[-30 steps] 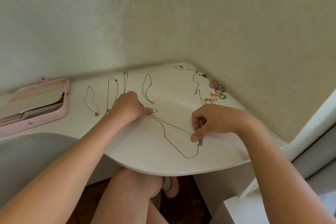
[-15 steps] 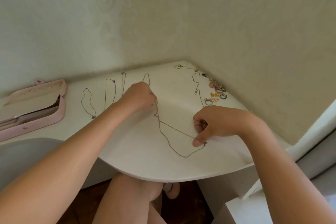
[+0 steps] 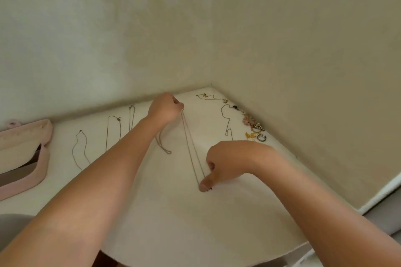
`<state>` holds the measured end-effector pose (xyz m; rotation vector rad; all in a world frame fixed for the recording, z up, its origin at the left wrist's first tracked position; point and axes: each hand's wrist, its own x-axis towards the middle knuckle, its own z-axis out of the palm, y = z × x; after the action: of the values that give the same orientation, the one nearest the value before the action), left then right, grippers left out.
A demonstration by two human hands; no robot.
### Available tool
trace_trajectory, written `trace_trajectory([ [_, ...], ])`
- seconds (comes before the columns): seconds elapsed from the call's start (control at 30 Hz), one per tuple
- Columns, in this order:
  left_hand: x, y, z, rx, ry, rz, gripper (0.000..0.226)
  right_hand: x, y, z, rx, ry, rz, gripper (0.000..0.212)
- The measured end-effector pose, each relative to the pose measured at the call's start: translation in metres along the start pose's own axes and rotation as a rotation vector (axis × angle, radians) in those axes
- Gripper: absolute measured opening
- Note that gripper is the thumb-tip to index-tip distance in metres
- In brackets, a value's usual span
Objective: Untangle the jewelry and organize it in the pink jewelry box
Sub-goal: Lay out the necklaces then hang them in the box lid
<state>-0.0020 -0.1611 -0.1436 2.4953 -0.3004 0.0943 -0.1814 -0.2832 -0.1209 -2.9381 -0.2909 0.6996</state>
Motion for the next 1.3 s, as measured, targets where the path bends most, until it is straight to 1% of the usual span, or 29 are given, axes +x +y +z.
trace_trajectory([
  [0.17, 0.033, -0.004, 0.004, 0.063, 0.052, -0.017, 0.029, 0.028, -0.001, -0.013, -0.025, 0.057, -0.005, 0.049],
  [0.23, 0.043, -0.006, 0.006, 0.079, 0.054, -0.036, 0.027, 0.038, 0.008, -0.025, 0.037, 0.128, -0.011, 0.043],
  [0.27, 0.048, -0.007, 0.008, 0.083, 0.050, -0.047, 0.022, 0.042, 0.017, -0.034, 0.076, 0.182, 0.000, 0.038],
  [0.33, 0.049, -0.006, 0.010, 0.106, 0.049, -0.044, 0.012, 0.045, 0.039, -0.049, 0.121, 0.275, 0.069, 0.029],
  [0.37, 0.049, -0.005, 0.011, 0.120, 0.041, -0.034, 0.006, 0.044, 0.050, -0.054, 0.119, 0.282, 0.124, 0.032],
  [0.4, 0.047, -0.003, 0.014, 0.125, 0.037, -0.015, 0.011, 0.042, 0.059, -0.057, 0.114, 0.258, 0.180, 0.039],
  [0.43, 0.044, 0.000, 0.017, 0.131, 0.028, 0.010, 0.022, 0.041, 0.067, -0.056, 0.124, 0.218, 0.228, 0.047],
  [0.47, 0.039, 0.004, 0.019, 0.125, 0.019, 0.047, 0.027, 0.041, 0.072, -0.054, 0.150, 0.180, 0.263, 0.053],
  [0.53, 0.026, 0.016, 0.022, 0.093, 0.001, 0.158, 0.022, 0.043, 0.076, -0.047, 0.202, 0.151, 0.293, 0.056],
  [0.6, 0.011, 0.027, 0.024, 0.053, -0.043, 0.260, 0.018, 0.048, 0.077, -0.043, 0.228, 0.187, 0.284, 0.049],
  [0.7, -0.014, 0.038, 0.024, -0.023, -0.121, 0.351, 0.019, 0.055, 0.075, -0.039, 0.215, 0.224, 0.245, 0.034],
  [0.8, -0.033, 0.040, 0.024, -0.091, -0.215, 0.359, 0.026, 0.055, 0.071, -0.035, 0.107, 0.210, 0.196, 0.022],
  [0.87, -0.043, 0.038, 0.023, -0.107, -0.264, 0.345, 0.031, 0.052, 0.074, -0.035, 0.113, 0.185, 0.147, 0.018],
  [0.93, -0.050, 0.037, 0.019, -0.159, -0.329, 0.321, 0.035, 0.048, 0.079, -0.038, 0.220, 0.206, 0.047, 0.015],
  [0.97, -0.052, 0.036, 0.017, -0.217, -0.381, 0.305, 0.035, 0.043, 0.080, -0.042, 0.329, 0.235, -0.027, 0.014],
  [1.03, -0.056, 0.037, 0.015, -0.367, -0.488, 0.287, 0.024, 0.034, 0.079, -0.047, 0.643, 0.285, -0.178, 0.011],
  [1.07, -0.057, 0.039, 0.015, -0.425, -0.507, 0.288, 0.017, 0.031, 0.077, -0.049, 0.784, 0.308, -0.229, 0.011],
  [1.1, -0.058, 0.040, 0.016, -0.461, -0.501, 0.293, 0.011, 0.028, 0.076, -0.050, 0.874, 0.331, -0.256, 0.012],
  [1.17, -0.059, 0.043, 0.017, -0.500, -0.470, 0.298, 0.010, 0.027, 0.074, -0.052, 0.954, 0.380, -0.277, 0.012],
  [1.23, -0.060, 0.046, 0.013, -0.576, -0.433, 0.280, 0.013, 0.030, 0.079, -0.053, 1.020, 0.429, -0.293, 0.010],
  [1.3, -0.058, 0.044, 0.007, -0.677, -0.376, 0.248, 0.023, 0.028, 0.086, -0.056, 1.083, 0.485, -0.257, 0.009],
])
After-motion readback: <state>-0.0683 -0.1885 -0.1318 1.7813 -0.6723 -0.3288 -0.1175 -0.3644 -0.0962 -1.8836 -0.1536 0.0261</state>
